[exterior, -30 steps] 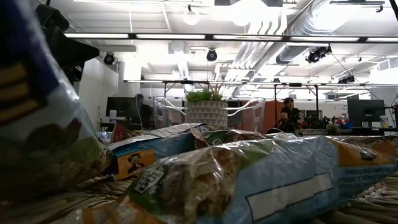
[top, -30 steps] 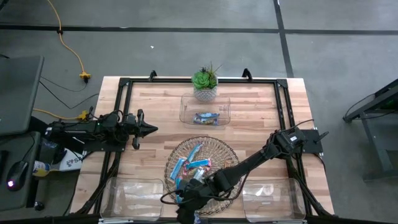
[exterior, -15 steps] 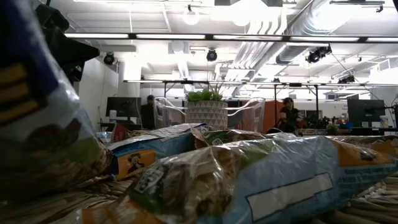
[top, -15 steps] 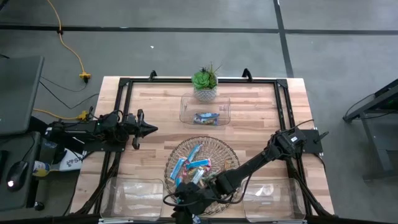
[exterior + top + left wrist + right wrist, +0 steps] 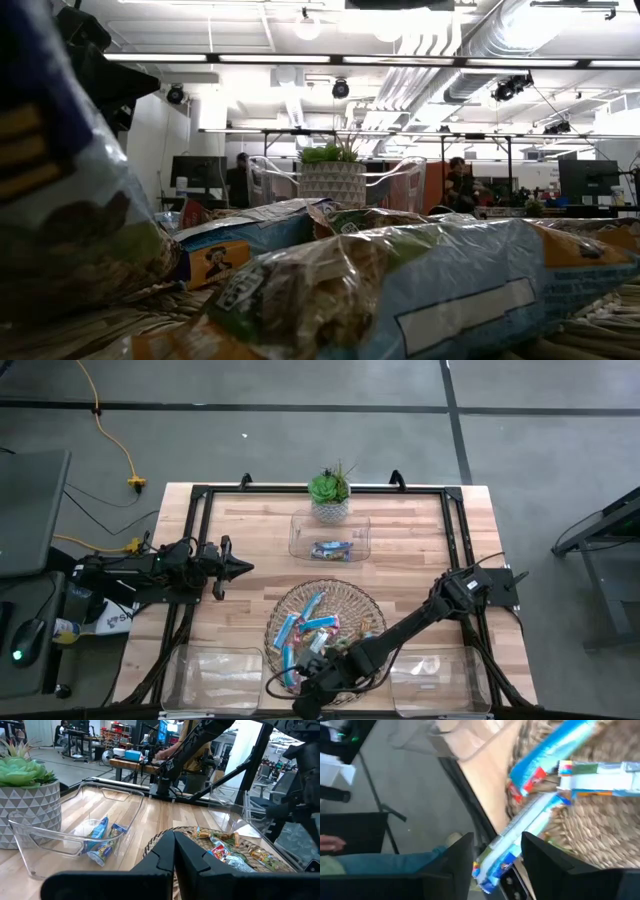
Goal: Pick and place Granola Bars by type
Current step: Put the blue granola bar into the top transparent bin
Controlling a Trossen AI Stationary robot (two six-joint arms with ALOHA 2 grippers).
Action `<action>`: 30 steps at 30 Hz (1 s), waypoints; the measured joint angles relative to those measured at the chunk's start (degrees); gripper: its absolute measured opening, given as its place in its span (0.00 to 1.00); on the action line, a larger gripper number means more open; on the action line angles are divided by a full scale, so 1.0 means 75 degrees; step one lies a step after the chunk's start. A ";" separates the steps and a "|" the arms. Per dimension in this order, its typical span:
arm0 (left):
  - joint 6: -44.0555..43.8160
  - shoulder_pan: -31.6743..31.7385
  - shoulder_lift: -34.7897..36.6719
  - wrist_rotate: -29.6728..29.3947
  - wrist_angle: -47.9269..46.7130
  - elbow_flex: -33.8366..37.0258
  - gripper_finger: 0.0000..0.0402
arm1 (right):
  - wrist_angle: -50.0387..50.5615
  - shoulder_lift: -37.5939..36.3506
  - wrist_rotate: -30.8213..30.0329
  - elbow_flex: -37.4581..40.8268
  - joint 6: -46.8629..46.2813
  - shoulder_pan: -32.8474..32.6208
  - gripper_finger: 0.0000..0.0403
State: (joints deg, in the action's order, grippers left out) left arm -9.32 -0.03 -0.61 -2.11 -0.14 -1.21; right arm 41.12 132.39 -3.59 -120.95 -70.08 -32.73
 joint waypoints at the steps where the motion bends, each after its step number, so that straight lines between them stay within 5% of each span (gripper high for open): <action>1: -0.0001 0.0003 0.0001 0.0000 0.0000 0.0002 0.00 | -0.0010 0.0043 -0.0007 -0.0003 -0.0091 0.0000 0.41; 13: 0.0002 0.0000 -0.0002 0.0003 0.0000 0.0000 0.00 | -0.0043 0.0441 -0.0066 -0.0003 -0.0625 0.0096 0.64; 30: 0.0001 0.0000 -0.0002 0.0003 0.0000 0.0002 0.00 | 0.0271 0.0750 0.0405 -0.0001 -0.1132 0.0216 0.66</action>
State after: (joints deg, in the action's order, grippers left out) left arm -9.31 -0.03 -0.62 -2.09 -0.14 -1.20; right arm 43.15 138.02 -0.56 -120.96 -78.56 -31.11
